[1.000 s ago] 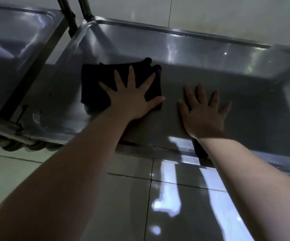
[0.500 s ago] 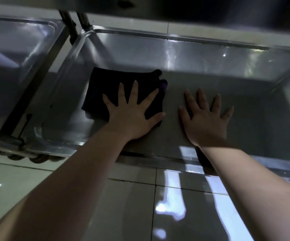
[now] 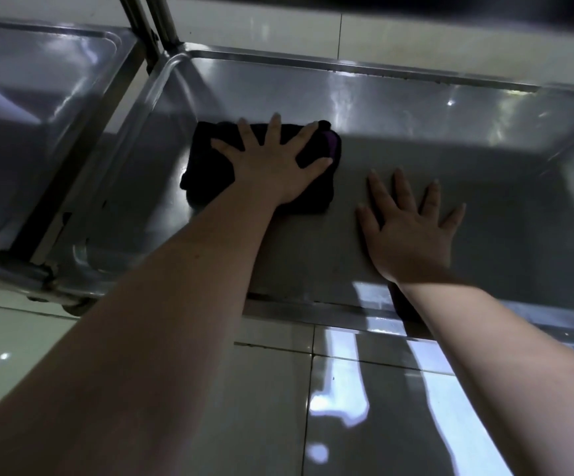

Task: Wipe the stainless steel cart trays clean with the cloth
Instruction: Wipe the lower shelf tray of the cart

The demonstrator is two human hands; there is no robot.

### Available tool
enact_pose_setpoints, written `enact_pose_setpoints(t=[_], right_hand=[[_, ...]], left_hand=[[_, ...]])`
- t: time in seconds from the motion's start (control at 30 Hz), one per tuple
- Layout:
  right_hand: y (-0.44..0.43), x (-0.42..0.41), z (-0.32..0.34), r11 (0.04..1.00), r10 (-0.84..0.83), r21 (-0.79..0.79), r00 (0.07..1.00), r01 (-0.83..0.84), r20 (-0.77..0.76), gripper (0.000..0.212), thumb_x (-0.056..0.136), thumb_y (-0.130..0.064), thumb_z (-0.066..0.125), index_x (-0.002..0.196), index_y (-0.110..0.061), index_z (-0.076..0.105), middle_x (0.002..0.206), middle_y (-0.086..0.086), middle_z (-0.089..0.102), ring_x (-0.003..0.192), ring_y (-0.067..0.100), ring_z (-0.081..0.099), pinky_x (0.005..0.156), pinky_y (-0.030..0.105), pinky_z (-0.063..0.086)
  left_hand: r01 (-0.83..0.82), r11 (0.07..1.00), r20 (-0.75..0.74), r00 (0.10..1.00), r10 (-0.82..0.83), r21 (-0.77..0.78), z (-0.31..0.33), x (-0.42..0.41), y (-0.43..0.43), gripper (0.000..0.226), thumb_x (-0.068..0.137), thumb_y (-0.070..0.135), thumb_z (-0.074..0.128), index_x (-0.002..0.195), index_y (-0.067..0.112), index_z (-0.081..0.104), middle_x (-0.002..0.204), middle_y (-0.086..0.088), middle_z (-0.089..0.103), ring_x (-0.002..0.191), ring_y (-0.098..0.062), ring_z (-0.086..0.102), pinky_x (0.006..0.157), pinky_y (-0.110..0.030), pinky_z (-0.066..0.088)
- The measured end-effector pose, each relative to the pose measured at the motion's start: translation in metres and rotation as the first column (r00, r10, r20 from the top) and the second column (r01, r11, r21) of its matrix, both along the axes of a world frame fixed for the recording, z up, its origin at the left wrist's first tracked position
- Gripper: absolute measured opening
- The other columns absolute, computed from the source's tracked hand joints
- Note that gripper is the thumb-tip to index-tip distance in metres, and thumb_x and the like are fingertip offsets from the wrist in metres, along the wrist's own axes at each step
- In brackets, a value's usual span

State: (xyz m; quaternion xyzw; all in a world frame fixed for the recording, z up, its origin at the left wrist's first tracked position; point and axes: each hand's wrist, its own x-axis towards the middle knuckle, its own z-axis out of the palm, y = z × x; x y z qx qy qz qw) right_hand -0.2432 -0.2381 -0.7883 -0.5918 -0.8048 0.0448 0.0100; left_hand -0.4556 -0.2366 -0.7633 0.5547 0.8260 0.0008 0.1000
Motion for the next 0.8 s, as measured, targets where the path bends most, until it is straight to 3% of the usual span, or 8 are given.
enact_pose_setpoints(t=[0.27,0.37,0.5,0.57,0.7,0.8], right_hand=[[0.012,0.000,0.001,0.999,0.031,-0.040,1.000,-0.031,0.001,0.056,0.096,-0.064,0.014,0.150,-0.053,0.003,0.164,-0.011,-0.001,0.148,0.040,-0.009,0.108,0.072,-0.009],[0.015,0.001,0.003,0.998,0.031,-0.049,0.999,-0.032,-0.015,0.055,0.098,-0.061,0.017,0.150,-0.052,0.005,0.164,-0.011,0.000,0.148,0.040,-0.009,0.108,0.071,-0.009],[0.022,0.009,0.008,0.990,0.065,-0.118,0.994,-0.076,-0.091,0.054,0.098,-0.059,0.023,0.150,-0.052,0.008,0.163,-0.015,0.003,0.149,0.034,-0.007,0.109,0.068,-0.009],[0.039,0.034,0.015,0.993,0.075,-0.080,0.991,-0.084,-0.114,0.056,0.099,-0.058,0.026,0.151,-0.049,0.009,0.163,-0.013,0.008,0.150,0.034,-0.002,0.112,0.067,-0.004],[0.069,0.094,0.015,0.995,-0.020,-0.099,0.999,0.023,0.037,0.059,0.093,-0.072,0.020,0.147,-0.058,0.003,0.162,-0.020,0.001,0.148,0.039,-0.008,0.110,0.071,-0.008],[0.067,0.099,0.005,0.996,-0.014,-0.090,0.999,0.019,0.049,0.061,0.088,-0.077,0.014,0.146,-0.060,0.000,0.162,-0.021,-0.001,0.148,0.042,-0.006,0.109,0.071,-0.007]], left_hand=[[0.130,0.991,0.038,0.991,-0.131,0.033,-0.005,0.038,-0.056,0.071,0.077,0.089,0.006,0.142,0.065,-0.010,0.164,0.005,-0.013,0.147,-0.042,-0.015,0.102,-0.078,-0.006],[0.107,0.991,-0.009,0.994,-0.107,0.084,-0.016,0.066,-0.107,0.069,0.072,0.090,-0.005,0.136,0.068,-0.019,0.163,0.009,-0.019,0.146,-0.038,-0.020,0.101,-0.077,-0.010],[0.073,0.996,-0.010,0.997,-0.073,0.052,-0.014,0.069,-0.116,0.069,0.070,0.091,-0.003,0.131,0.069,-0.026,0.160,0.011,-0.025,0.146,-0.037,-0.024,0.101,-0.078,-0.010],[0.079,0.996,-0.010,0.997,-0.078,0.035,-0.012,0.069,-0.113,0.069,0.071,0.091,0.000,0.131,0.069,-0.027,0.160,0.011,-0.026,0.145,-0.037,-0.025,0.102,-0.078,-0.009],[0.086,0.996,-0.021,0.996,-0.086,0.027,-0.011,0.071,-0.115,0.069,0.072,0.089,0.000,0.132,0.069,-0.026,0.160,0.011,-0.025,0.146,-0.037,-0.023,0.104,-0.077,-0.007],[0.073,0.997,-0.014,0.997,-0.073,-0.001,-0.010,0.073,-0.113,0.069,0.068,0.089,-0.007,0.130,0.069,-0.030,0.159,0.011,-0.028,0.145,-0.039,-0.023,0.104,-0.077,-0.005]])
